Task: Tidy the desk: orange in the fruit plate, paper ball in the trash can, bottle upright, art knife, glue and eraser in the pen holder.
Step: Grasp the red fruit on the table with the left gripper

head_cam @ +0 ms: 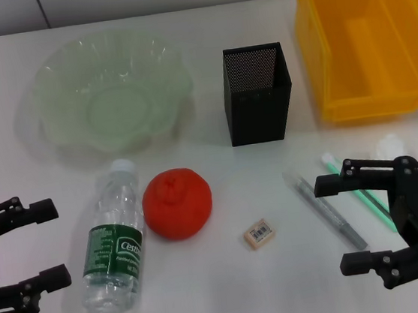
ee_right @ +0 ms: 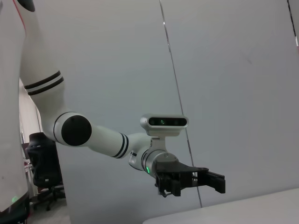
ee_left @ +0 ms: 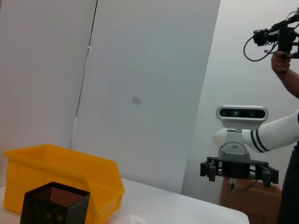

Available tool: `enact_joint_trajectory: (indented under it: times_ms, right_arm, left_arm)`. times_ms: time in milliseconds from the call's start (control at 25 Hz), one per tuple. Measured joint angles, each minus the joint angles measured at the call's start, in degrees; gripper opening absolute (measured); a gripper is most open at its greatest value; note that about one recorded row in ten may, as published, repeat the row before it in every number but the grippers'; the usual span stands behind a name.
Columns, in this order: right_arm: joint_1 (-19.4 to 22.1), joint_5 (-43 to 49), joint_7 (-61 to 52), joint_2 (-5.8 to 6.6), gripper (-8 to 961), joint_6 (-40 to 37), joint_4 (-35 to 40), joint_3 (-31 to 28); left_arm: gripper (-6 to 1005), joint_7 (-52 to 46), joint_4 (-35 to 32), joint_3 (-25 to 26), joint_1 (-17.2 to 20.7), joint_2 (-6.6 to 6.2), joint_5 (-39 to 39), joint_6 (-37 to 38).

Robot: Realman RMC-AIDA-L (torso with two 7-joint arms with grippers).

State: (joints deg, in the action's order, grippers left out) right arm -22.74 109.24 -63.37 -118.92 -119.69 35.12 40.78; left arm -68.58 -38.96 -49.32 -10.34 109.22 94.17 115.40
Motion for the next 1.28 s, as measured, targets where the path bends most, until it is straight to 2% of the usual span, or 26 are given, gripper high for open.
enact_joint_trajectory:
  times_ms: [520,720,760,880,1000,1040,1080,1120,1200,1280]
  right_arm:
    - [0.6,-0.1,0.3,0.05,849,0.6,-0.2,-0.9]
    - [1.2,-0.1,-0.5,0.41,848,2.3,-0.3,-4.1]
    - [1.7,-0.1,-0.7,0.59,848,2.5,-0.3,-4.9]
    - [3.6,0.0,-0.9,1.27,848,3.0,0.0,-7.4]
    - [5.6,0.3,-0.9,2.2,848,3.6,0.2,-10.6]
    - [6.2,0.6,-1.0,2.56,848,3.8,0.2,-12.1]
    - [6.9,2.0,-1.0,2.84,848,4.1,0.2,-15.8]
    - [6.9,2.0,-1.0,2.84,848,4.1,0.2,-15.8]
    - [7.2,4.2,-1.0,2.86,848,5.2,0.2,-18.9]
    - [7.2,5.8,-1.3,3.0,848,6.7,0.1,-20.2]
  left_arm:
    - [843,-2.4,-0.3,0.0,-1.8,0.44,0.2,-0.3]
    - [843,-6.0,-1.9,0.7,-5.0,0.79,0.6,-1.7]
    - [844,-8.6,-3.6,0.8,-7.0,1.01,1.6,-2.9]
    - [844,-13.5,-7.3,0.8,-11.6,2.47,7.4,-6.8]
    - [844,-17.0,-9.8,0.8,-15.8,4.75,15.0,-10.8]
    - [844,-17.9,-10.4,0.8,-17.3,5.6,17.9,-11.8]
    - [844,-19.3,-11.1,0.7,-19.9,7.18,22.8,-13.1]
    - [844,-19.3,-11.1,0.7,-19.9,7.18,22.8,-13.1]
    - [844,-20.7,-11.4,0.3,-22.6,8.67,26.8,-14.2]
    - [844,-21.9,-10.9,-1.2,-25.1,9.38,29.8,-15.7]
